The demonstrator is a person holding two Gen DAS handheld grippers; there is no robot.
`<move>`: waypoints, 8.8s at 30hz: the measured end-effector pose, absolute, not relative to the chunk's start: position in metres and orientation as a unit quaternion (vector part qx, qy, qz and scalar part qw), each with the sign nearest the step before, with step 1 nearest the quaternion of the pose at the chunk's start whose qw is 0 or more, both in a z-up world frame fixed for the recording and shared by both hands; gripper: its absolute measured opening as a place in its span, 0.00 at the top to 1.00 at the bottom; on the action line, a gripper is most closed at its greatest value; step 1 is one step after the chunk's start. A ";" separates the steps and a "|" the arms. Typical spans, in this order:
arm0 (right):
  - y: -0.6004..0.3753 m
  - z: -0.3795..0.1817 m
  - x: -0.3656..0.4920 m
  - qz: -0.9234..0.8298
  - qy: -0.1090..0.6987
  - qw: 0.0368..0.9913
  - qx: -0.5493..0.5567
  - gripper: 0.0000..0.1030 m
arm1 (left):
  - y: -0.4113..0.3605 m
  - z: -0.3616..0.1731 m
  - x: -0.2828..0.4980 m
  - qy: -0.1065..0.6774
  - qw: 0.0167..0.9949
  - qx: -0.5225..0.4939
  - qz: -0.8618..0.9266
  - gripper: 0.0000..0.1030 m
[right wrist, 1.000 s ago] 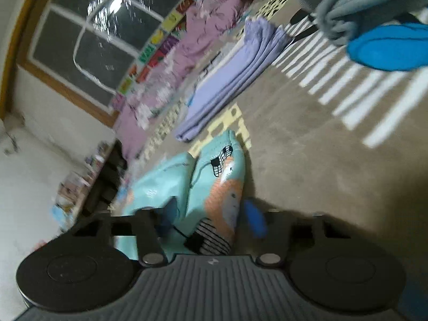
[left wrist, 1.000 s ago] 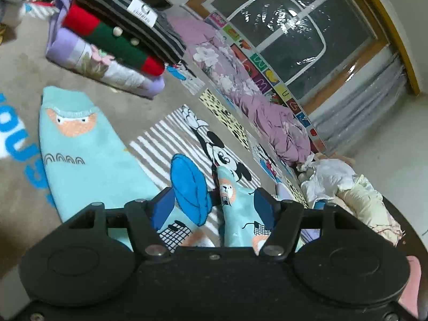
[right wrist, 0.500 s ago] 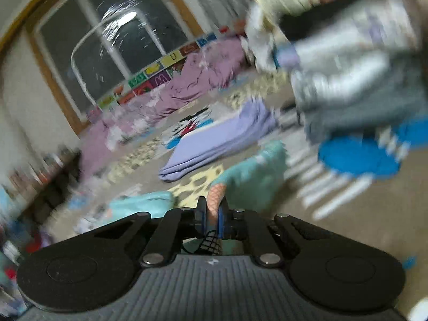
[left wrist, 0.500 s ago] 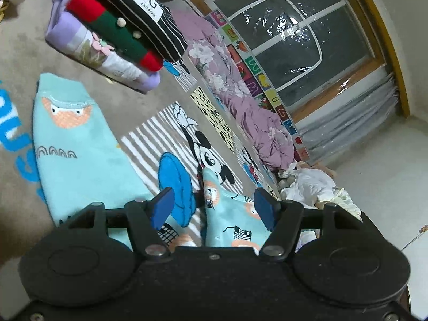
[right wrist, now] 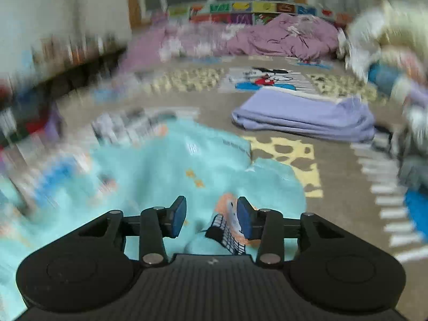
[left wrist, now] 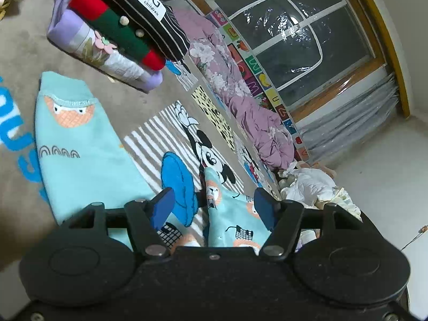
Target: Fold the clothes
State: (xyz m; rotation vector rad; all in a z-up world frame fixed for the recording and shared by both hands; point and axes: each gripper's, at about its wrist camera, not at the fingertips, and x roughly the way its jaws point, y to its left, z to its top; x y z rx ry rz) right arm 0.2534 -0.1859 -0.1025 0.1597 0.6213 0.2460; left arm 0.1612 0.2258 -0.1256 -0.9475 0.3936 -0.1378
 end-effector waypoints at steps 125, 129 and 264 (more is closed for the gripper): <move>-0.293 -0.164 0.086 0.213 0.227 0.913 0.264 0.59 | -0.139 -0.160 0.032 0.102 0.852 0.458 -0.232 0.92; -0.293 -0.173 0.083 0.180 0.252 0.916 0.256 0.60 | -0.139 -0.193 0.018 0.092 0.810 0.529 -0.237 0.93; 0.074 -0.156 0.119 0.403 0.200 0.869 -0.205 0.66 | 0.192 -0.128 0.192 0.327 0.913 0.036 -0.239 0.80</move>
